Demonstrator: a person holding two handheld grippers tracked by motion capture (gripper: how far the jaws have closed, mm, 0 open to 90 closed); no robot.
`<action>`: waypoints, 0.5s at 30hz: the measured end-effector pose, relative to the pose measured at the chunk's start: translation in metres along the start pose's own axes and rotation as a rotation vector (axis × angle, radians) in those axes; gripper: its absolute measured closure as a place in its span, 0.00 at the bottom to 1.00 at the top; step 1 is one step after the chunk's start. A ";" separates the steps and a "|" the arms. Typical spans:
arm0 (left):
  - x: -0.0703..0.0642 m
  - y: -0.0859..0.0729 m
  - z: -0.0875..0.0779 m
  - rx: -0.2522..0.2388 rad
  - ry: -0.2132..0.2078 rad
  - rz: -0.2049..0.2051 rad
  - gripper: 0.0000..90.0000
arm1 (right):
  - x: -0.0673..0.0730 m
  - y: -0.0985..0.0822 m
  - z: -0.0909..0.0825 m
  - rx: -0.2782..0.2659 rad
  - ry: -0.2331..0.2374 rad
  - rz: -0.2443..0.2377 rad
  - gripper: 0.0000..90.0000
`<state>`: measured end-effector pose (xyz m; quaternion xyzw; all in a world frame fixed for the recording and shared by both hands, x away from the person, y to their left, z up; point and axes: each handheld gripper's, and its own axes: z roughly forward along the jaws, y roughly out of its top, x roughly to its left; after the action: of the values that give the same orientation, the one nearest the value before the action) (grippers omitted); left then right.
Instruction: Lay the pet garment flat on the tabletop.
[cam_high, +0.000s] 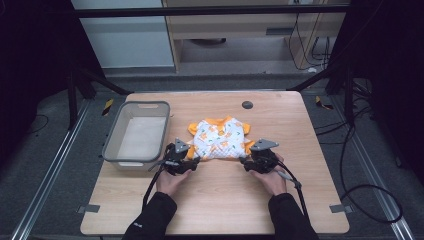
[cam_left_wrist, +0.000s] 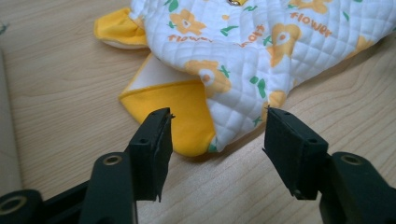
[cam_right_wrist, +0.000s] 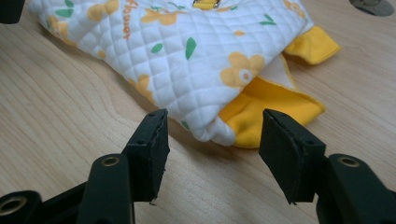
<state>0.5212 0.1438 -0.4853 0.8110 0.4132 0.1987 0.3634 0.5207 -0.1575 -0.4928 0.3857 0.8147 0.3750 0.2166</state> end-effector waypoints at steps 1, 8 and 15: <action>-0.001 -0.001 0.002 0.002 -0.007 -0.006 0.56 | 0.000 -0.002 0.004 0.014 0.000 -0.006 0.53; -0.003 -0.003 0.010 0.034 -0.019 -0.021 0.87 | 0.001 -0.004 0.008 0.034 -0.015 -0.024 0.81; -0.005 -0.001 -0.002 0.023 -0.064 -0.004 0.93 | 0.007 0.001 -0.005 0.051 0.034 -0.046 0.92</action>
<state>0.5162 0.1408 -0.4853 0.8202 0.4053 0.1671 0.3676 0.5138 -0.1539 -0.4894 0.3660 0.8361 0.3556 0.2015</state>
